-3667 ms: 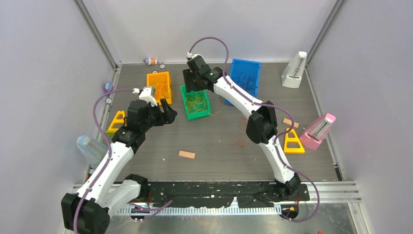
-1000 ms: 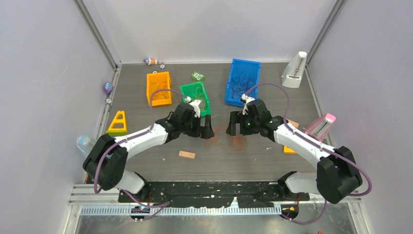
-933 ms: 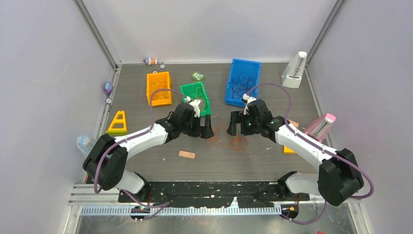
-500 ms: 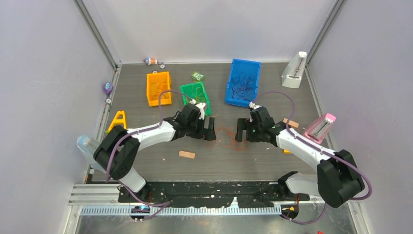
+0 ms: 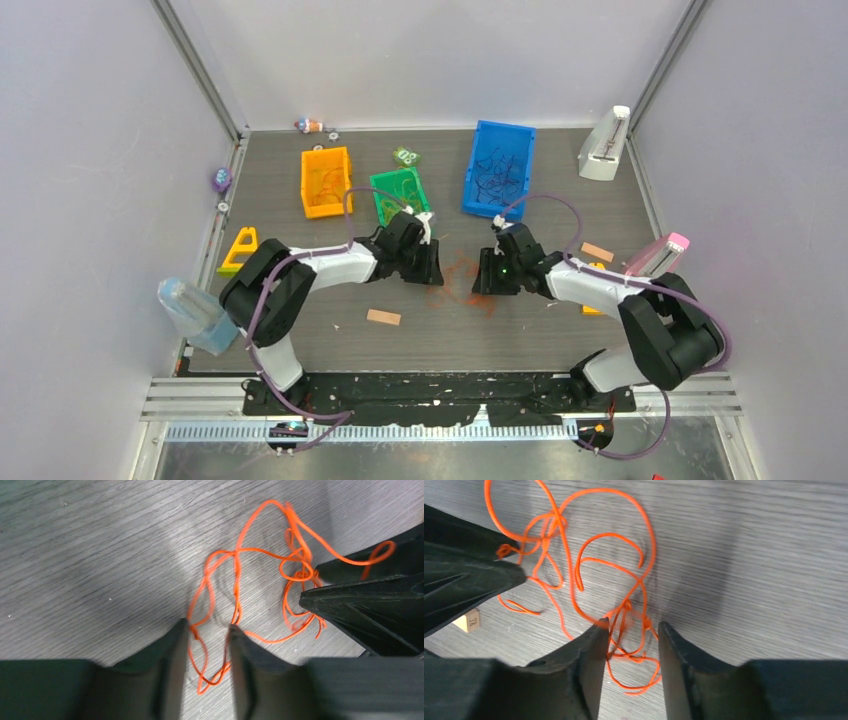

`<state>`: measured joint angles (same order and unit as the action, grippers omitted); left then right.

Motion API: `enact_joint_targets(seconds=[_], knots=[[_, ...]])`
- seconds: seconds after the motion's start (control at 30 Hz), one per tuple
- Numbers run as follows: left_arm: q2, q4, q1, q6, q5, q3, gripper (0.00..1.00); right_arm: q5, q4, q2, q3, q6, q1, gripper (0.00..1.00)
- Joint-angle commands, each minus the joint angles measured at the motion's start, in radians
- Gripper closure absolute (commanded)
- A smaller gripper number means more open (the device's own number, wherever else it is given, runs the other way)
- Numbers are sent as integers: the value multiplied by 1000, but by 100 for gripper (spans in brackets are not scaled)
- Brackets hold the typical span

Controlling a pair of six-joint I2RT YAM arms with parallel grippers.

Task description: Untangle the cables

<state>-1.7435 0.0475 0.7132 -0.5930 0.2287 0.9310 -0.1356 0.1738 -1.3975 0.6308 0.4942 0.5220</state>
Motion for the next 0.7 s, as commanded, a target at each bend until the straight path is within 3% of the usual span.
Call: enact_joint_targets(seconds=[0.0,0.1,0.17,0.4,0.67], knots=[[-23,-41,5,-15,32,26,78,19,-25,-51,47,29,63,61],[-18,-41,5,-14,38,24,99,24,-28,-68,89,38,99,89],[3,-41,5,-14,41,18,100,28,-21,-66,121,34,117,94],[165,-1,-22,2,35,-14,100,17,8,-9,222,1,163,95],[421,174,-202,66,60,35,100,2,54,-31,505,-44,213,95]])
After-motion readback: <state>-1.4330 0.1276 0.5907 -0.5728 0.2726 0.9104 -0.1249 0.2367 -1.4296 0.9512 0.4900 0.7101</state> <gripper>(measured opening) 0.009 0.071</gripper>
